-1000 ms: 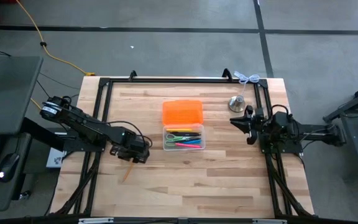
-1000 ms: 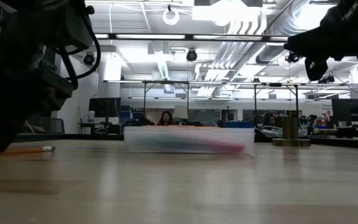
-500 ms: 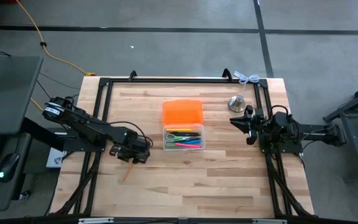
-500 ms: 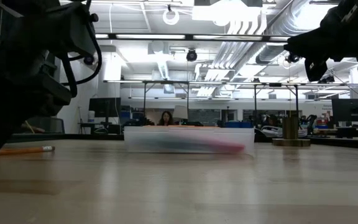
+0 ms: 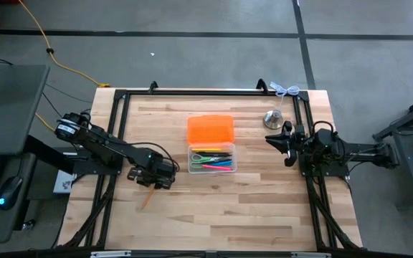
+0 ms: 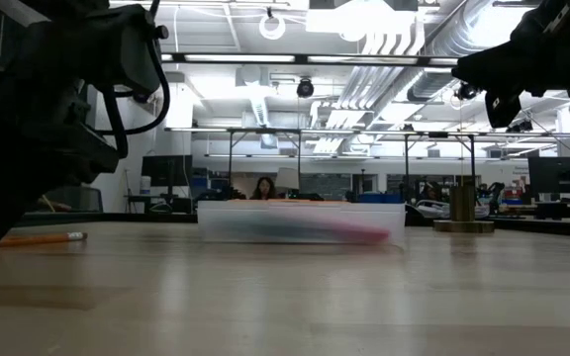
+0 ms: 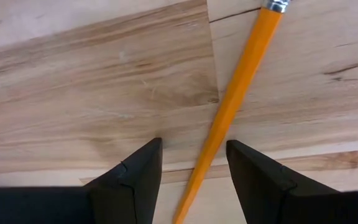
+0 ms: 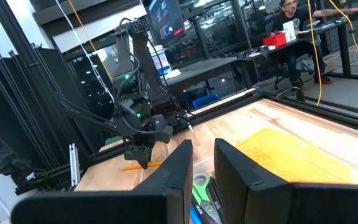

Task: Pick & place school supplies into a supply box
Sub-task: Put the orange pencil into the orange supply box

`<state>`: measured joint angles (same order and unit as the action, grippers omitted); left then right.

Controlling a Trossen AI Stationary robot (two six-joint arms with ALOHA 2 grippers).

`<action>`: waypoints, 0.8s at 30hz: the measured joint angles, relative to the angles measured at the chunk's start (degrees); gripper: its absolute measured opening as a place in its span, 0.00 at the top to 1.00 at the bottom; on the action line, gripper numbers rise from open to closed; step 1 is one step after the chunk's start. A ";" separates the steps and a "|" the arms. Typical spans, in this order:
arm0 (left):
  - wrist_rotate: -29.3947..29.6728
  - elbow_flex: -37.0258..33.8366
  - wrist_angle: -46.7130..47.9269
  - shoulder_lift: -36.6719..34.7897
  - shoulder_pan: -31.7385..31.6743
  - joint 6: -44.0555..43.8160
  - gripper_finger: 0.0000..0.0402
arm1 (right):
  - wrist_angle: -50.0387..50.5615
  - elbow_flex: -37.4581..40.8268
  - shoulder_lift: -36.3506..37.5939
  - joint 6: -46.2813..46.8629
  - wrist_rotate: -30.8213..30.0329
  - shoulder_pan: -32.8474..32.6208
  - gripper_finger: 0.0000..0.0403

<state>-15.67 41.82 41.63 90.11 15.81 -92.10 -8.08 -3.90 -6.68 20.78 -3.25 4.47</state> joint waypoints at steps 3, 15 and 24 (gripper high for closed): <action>0.28 0.00 0.06 0.00 0.00 -0.62 0.48 | -0.03 0.00 0.00 0.19 0.17 0.00 0.89; 2.35 0.00 -1.21 0.02 0.02 -1.27 0.69 | -0.37 0.00 0.00 0.20 0.29 0.00 0.89; 4.50 1.80 -0.27 0.28 0.11 -1.38 0.81 | -0.39 -0.02 0.00 0.22 0.53 0.00 0.89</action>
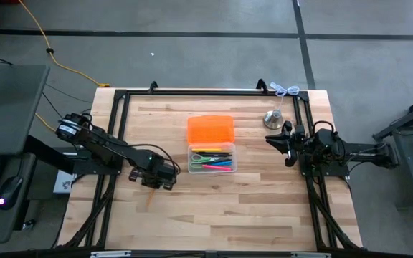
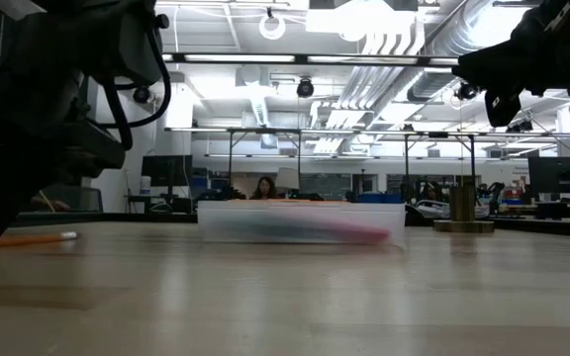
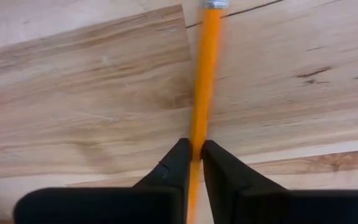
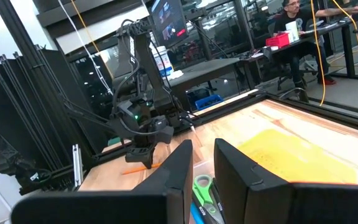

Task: Pick & place school supplies into a supply box
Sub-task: Put the orange pencil into the orange supply box

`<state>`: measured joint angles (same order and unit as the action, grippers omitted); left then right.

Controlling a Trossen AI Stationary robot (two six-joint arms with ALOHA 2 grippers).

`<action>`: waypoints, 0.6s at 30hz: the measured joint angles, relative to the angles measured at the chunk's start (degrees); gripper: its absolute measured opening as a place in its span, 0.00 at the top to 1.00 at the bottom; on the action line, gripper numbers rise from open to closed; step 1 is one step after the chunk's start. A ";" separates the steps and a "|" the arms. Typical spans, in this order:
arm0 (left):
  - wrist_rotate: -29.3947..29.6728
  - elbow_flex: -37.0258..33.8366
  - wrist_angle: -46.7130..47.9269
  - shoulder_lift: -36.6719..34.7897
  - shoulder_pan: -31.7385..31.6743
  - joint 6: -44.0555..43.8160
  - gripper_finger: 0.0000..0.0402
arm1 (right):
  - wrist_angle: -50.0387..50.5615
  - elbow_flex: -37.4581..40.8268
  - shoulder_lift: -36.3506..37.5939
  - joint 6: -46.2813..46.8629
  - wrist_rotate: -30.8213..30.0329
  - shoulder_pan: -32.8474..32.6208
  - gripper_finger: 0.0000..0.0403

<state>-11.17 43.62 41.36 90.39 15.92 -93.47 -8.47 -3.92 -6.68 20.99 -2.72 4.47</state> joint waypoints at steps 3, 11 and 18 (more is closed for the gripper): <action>0.53 1.00 0.84 0.02 0.00 0.66 0.86 | -0.02 0.00 0.00 0.00 0.00 0.00 0.89; 5.62 3.76 2.94 0.20 -0.24 0.81 0.89 | -0.09 -0.02 0.00 0.00 0.11 -0.02 0.89; 6.14 7.80 4.84 0.11 -0.21 1.78 0.88 | -0.09 -0.02 0.00 0.23 0.28 0.00 0.89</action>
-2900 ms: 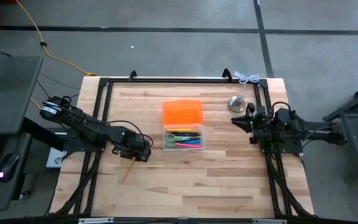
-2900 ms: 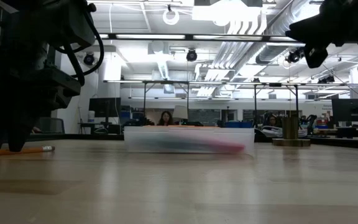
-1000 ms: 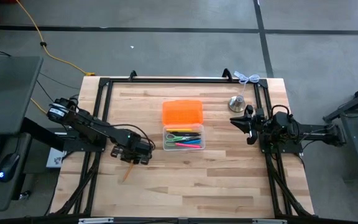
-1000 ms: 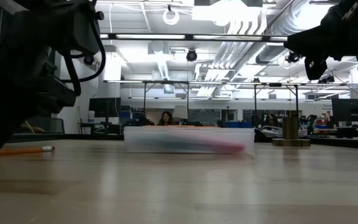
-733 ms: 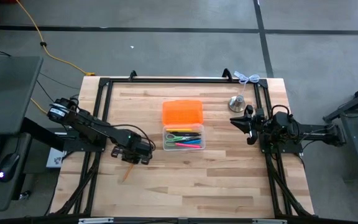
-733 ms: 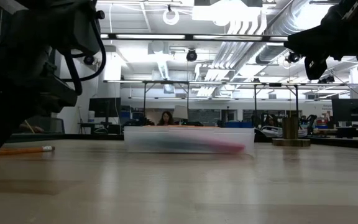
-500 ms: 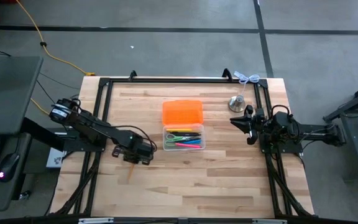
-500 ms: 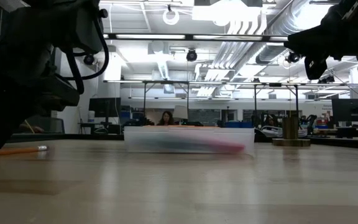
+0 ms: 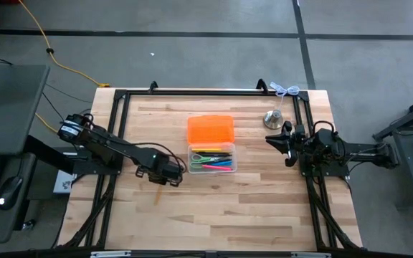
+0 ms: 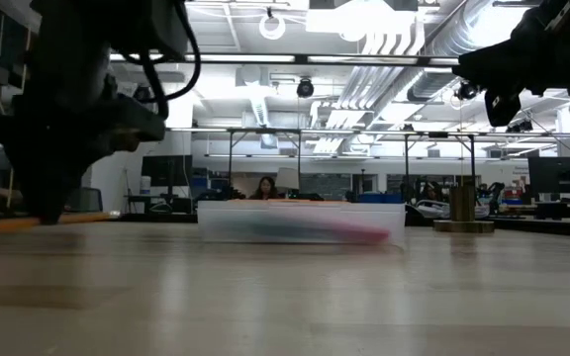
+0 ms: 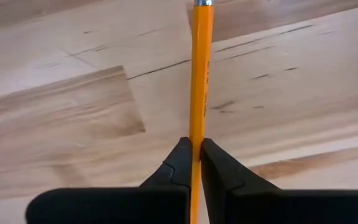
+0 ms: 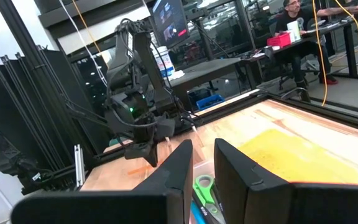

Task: Pick & place school supplies into a supply box
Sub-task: Put the orange pencil into the orange supply box

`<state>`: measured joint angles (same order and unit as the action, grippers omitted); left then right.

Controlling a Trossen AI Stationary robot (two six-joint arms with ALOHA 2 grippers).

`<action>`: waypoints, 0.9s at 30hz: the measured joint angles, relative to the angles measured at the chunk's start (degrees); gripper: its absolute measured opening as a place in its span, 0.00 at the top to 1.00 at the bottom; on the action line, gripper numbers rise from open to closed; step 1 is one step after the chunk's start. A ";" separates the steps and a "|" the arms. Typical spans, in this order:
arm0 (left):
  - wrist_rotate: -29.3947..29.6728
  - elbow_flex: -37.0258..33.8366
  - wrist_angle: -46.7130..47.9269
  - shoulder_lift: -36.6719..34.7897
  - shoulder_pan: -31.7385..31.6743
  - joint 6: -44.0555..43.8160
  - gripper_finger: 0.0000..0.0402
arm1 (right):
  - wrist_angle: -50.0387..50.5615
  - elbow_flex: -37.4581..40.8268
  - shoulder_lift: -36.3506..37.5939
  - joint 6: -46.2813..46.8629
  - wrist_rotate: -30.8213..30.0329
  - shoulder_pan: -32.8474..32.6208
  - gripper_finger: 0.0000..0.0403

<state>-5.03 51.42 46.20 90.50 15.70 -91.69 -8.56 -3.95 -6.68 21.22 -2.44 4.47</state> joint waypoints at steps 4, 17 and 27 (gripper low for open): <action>0.14 2.87 3.75 -0.04 0.00 0.07 0.89 | 0.02 0.00 0.00 0.69 0.02 -0.01 0.89; 6.58 22.40 20.26 -0.17 -0.41 4.04 0.88 | 0.04 0.00 0.00 0.82 0.07 -0.02 0.89; 10.90 36.82 23.21 -0.24 -6.03 13.94 0.88 | 0.04 0.00 0.00 0.79 0.11 -0.01 0.89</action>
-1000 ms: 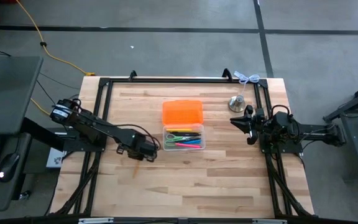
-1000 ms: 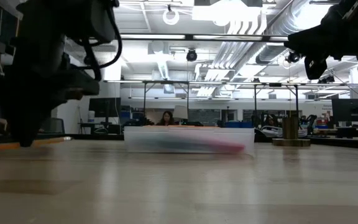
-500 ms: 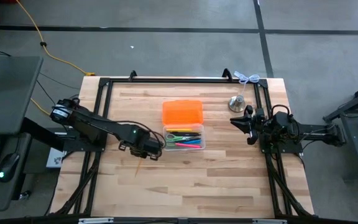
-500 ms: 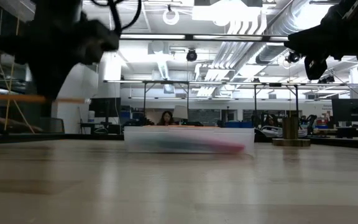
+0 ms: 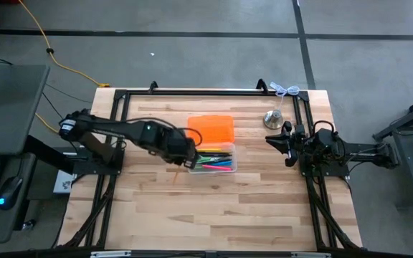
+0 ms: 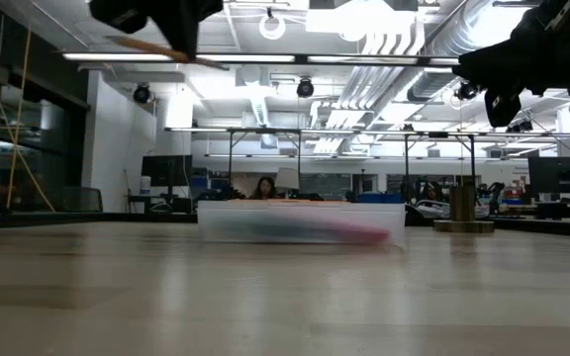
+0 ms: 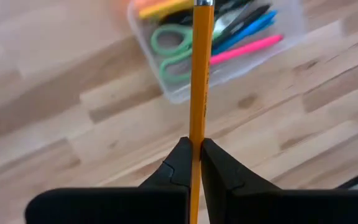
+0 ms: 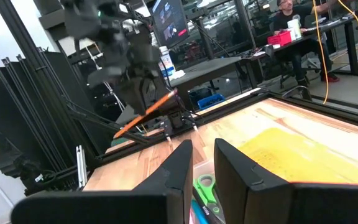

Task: Pick & place school supplies into a supply box
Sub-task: Put the orange pencil into the orange supply box

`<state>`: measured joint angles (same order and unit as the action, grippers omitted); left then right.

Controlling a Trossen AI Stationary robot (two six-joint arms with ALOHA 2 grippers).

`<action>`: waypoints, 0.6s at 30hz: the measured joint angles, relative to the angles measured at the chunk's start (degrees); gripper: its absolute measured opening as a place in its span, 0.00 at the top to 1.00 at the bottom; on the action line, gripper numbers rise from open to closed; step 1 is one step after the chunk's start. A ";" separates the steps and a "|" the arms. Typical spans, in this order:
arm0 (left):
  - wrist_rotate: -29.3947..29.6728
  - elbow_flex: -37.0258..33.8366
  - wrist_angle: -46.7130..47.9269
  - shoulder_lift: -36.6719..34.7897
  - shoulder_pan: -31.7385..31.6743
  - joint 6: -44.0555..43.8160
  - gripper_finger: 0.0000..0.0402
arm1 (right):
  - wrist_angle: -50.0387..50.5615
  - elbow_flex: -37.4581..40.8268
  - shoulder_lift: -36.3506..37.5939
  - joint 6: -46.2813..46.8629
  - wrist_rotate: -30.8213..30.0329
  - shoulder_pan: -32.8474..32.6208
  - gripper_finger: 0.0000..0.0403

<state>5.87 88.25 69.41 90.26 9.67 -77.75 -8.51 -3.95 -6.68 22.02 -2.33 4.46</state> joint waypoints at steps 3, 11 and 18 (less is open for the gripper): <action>0.39 2.15 -0.05 0.00 -1.79 3.15 0.88 | 0.00 0.00 0.00 0.00 0.00 -0.01 0.89; -0.39 3.26 -0.94 0.00 -4.96 7.57 0.88 | -0.12 -0.02 0.00 -0.04 -0.04 -0.01 0.89; -1.48 3.26 -4.20 0.00 -6.82 12.22 0.88 | -0.83 -0.02 0.00 -0.42 -0.68 -0.01 0.89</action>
<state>4.39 91.50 65.21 90.26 2.85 -65.53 -9.34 -3.97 -6.68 21.60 -3.01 4.45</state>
